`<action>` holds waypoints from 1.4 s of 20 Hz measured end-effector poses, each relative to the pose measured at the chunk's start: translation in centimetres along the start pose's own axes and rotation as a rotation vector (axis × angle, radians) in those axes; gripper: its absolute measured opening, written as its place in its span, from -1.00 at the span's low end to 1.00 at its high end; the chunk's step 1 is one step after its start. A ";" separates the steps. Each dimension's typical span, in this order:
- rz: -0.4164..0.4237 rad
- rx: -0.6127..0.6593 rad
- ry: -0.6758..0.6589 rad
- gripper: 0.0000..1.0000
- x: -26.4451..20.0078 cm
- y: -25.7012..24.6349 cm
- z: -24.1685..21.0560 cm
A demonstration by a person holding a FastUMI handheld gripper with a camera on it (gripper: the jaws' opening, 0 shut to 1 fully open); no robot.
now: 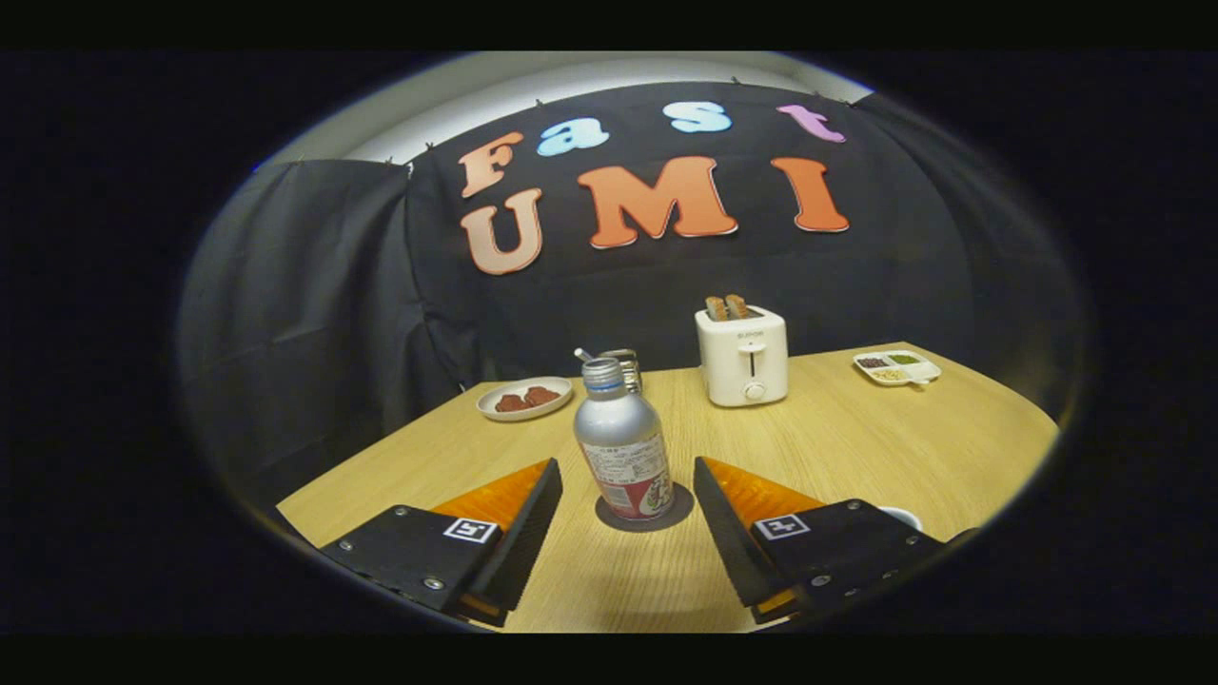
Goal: Take the bottle from table, then pour the juice into the cup, finally place the bottle on the coaster
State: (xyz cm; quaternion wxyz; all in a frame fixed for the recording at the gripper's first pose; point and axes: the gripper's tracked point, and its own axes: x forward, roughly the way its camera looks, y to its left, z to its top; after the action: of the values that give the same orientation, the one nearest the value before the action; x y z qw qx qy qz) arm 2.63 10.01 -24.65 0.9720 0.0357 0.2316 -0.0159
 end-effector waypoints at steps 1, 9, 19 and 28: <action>0.013 0.002 -0.031 0.66 -1.1 0.2 1.0; 0.007 -0.056 -0.229 0.67 -9.3 -1.9 8.0; 0.025 -0.071 -0.366 0.69 -17.3 -1.4 11.6; -0.039 -0.046 -0.361 0.68 -21.7 -3.5 12.5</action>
State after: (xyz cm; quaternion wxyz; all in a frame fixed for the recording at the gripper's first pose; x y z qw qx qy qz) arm -11.23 5.89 -3.95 0.9979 0.0056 0.0544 -0.0357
